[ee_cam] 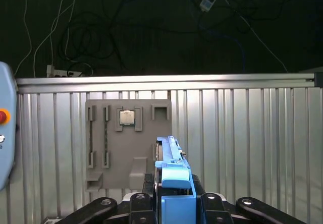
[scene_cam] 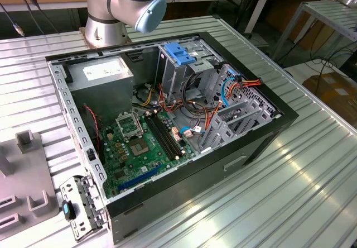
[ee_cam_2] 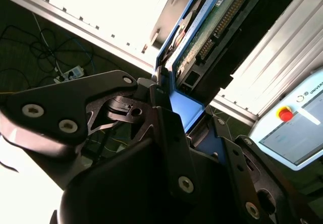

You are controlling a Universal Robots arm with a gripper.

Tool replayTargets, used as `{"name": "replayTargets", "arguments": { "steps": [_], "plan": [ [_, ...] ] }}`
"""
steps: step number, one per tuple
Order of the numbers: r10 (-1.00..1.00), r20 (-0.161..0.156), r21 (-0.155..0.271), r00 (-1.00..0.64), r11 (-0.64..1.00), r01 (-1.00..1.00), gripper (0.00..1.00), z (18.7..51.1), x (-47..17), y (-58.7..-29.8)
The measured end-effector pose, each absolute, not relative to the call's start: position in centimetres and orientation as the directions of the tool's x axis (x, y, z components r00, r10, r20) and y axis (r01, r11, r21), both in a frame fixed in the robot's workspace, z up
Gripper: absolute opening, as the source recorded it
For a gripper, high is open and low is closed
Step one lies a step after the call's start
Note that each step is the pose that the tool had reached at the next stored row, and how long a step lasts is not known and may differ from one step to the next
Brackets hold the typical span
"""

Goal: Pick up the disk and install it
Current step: 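Pick up the disk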

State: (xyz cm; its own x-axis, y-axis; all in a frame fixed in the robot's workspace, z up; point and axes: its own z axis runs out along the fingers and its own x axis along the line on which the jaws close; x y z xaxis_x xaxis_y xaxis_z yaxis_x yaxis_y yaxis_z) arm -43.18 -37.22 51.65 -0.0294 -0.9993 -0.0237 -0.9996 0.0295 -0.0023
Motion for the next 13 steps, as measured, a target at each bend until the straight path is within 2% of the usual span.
{"name": "replayTargets", "arguments": {
  "steps": [13],
  "plan": [
    [-0.999, -0.024, -0.002, -0.029, 0.029, -1.000, 0.37, 51.64, -42.60, -37.22]
  ]
}}
